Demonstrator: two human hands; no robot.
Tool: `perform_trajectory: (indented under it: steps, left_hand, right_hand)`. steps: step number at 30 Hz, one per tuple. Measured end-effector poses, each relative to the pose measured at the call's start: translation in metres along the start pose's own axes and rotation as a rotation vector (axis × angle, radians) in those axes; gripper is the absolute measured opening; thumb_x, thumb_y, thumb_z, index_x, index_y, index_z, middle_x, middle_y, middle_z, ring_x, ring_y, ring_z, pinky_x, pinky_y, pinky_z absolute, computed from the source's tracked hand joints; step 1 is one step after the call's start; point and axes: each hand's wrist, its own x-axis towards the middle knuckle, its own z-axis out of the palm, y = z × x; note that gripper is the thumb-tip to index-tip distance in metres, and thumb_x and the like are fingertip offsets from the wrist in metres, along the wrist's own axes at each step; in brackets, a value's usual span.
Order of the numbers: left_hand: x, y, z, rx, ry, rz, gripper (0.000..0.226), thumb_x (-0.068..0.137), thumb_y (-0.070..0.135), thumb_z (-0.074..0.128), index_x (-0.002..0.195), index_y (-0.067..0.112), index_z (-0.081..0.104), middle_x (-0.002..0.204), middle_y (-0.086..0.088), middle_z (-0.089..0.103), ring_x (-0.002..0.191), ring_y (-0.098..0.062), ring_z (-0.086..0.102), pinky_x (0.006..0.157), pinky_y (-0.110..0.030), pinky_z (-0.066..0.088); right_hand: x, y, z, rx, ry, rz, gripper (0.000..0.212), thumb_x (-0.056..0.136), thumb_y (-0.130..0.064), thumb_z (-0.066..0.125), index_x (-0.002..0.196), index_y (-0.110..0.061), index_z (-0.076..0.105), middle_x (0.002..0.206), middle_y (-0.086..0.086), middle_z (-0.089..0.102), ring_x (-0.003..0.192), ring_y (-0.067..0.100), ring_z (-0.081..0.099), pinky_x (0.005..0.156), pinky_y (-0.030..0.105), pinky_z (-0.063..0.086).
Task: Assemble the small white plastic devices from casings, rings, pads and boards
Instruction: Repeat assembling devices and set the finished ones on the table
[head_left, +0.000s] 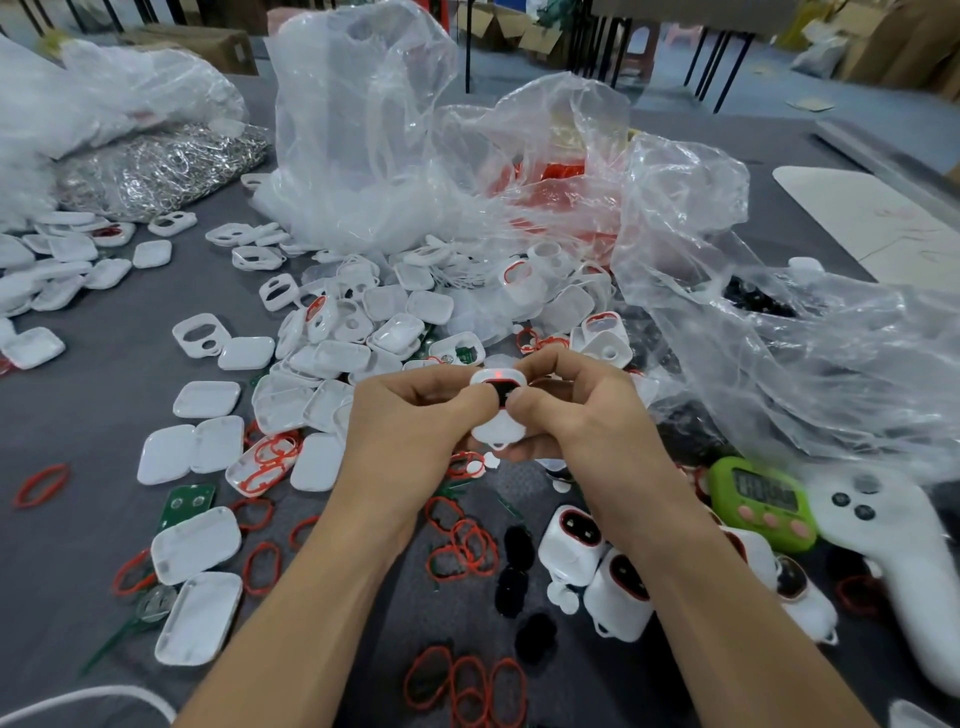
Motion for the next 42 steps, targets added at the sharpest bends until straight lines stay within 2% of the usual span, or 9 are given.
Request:
perform_trajectory:
  steps: [3, 9, 13, 21, 27, 32, 35, 37, 42]
  left_hand:
    - [-0.0016, -0.0006, 0.0017, 0.048, -0.038, 0.052, 0.020, 0.081, 0.006, 0.078, 0.083, 0.024, 0.084, 0.077, -0.004, 0.079, 0.064, -0.011, 0.070, 0.055, -0.020, 0.053]
    - [-0.0023, -0.0034, 0.0059, 0.086, -0.026, 0.052, 0.020, 0.072, 0.021, 0.075, 0.085, 0.032, 0.085, 0.078, 0.000, 0.079, 0.064, -0.008, 0.068, 0.057, -0.020, 0.052]
    - [-0.0009, -0.0028, 0.0055, 0.067, 0.020, 0.028, 0.015, 0.072, 0.023, 0.078, 0.083, 0.030, 0.084, 0.071, 0.001, 0.077, 0.054, -0.005, 0.061, 0.052, -0.015, 0.046]
    - [0.0000, -0.0008, 0.0044, 0.048, 0.053, 0.021, 0.005, 0.079, 0.020, 0.086, 0.082, 0.023, 0.084, 0.070, 0.000, 0.076, 0.053, -0.007, 0.062, 0.050, -0.018, 0.048]
    - [-0.0015, -0.0008, 0.0028, 0.036, 0.071, 0.042, 0.010, 0.073, 0.017, 0.088, 0.078, 0.025, 0.085, 0.073, -0.003, 0.078, 0.060, -0.009, 0.068, 0.055, -0.019, 0.052]
    - [-0.0030, -0.0014, 0.0025, 0.096, -0.016, 0.074, 0.014, 0.077, 0.023, 0.079, 0.083, 0.035, 0.084, 0.078, 0.002, 0.079, 0.066, -0.006, 0.071, 0.058, -0.017, 0.052]
    - [-0.0026, -0.0028, 0.0021, 0.119, -0.067, 0.071, 0.021, 0.075, 0.023, 0.075, 0.087, 0.038, 0.084, 0.083, 0.001, 0.080, 0.080, -0.023, 0.076, 0.070, -0.035, 0.062]
    - [-0.0028, -0.0039, 0.0029, 0.135, -0.072, 0.069, 0.023, 0.075, 0.023, 0.073, 0.087, 0.040, 0.083, 0.083, 0.001, 0.080, 0.077, -0.023, 0.074, 0.071, -0.038, 0.059]
    - [-0.0019, -0.0029, 0.0029, 0.075, -0.019, 0.016, 0.014, 0.077, 0.020, 0.079, 0.086, 0.030, 0.085, 0.079, -0.004, 0.079, 0.064, -0.015, 0.067, 0.059, -0.029, 0.055]
  right_hand:
    - [0.0006, 0.0017, 0.0013, 0.000, 0.066, -0.012, 0.025, 0.091, 0.005, 0.065, 0.079, -0.016, 0.069, 0.071, 0.006, 0.074, 0.065, 0.020, 0.070, 0.055, 0.028, 0.059]
    - [0.0017, 0.0063, 0.0056, -0.060, 0.183, -0.027, 0.022, 0.072, -0.014, 0.068, 0.068, -0.035, 0.072, 0.068, 0.004, 0.073, 0.059, 0.016, 0.067, 0.052, 0.025, 0.055]
    - [0.0025, 0.0049, 0.0009, -0.062, 0.087, -0.016, 0.028, 0.091, -0.001, 0.068, 0.077, -0.024, 0.072, 0.070, 0.000, 0.074, 0.062, 0.012, 0.069, 0.060, 0.026, 0.059]
    - [0.0010, 0.0022, 0.0015, -0.055, 0.038, -0.032, 0.027, 0.088, 0.009, 0.063, 0.086, -0.017, 0.072, 0.068, -0.004, 0.070, 0.069, 0.013, 0.070, 0.065, 0.027, 0.060]
    - [-0.0001, 0.0032, 0.0023, -0.092, 0.018, -0.038, 0.026, 0.088, 0.005, 0.065, 0.081, -0.020, 0.070, 0.071, 0.001, 0.074, 0.061, 0.017, 0.069, 0.066, 0.035, 0.063]
    - [0.0026, 0.0035, -0.0008, -0.033, 0.063, -0.013, 0.024, 0.089, 0.006, 0.066, 0.079, -0.016, 0.068, 0.074, 0.003, 0.074, 0.067, 0.016, 0.068, 0.057, 0.027, 0.056]
    - [0.0028, 0.0051, -0.0005, -0.005, 0.115, 0.017, 0.035, 0.086, 0.009, 0.067, 0.071, -0.022, 0.066, 0.071, 0.006, 0.074, 0.057, 0.015, 0.066, 0.049, 0.023, 0.050]
    - [0.0029, 0.0054, -0.0011, -0.007, 0.127, 0.018, 0.039, 0.083, 0.009, 0.067, 0.066, -0.026, 0.067, 0.066, 0.004, 0.072, 0.051, 0.012, 0.064, 0.046, 0.020, 0.048]
    - [0.0018, 0.0048, -0.0035, -0.052, 0.019, 0.013, 0.016, 0.072, -0.010, 0.069, 0.085, -0.019, 0.070, 0.071, -0.002, 0.072, 0.064, 0.010, 0.069, 0.060, 0.026, 0.058]
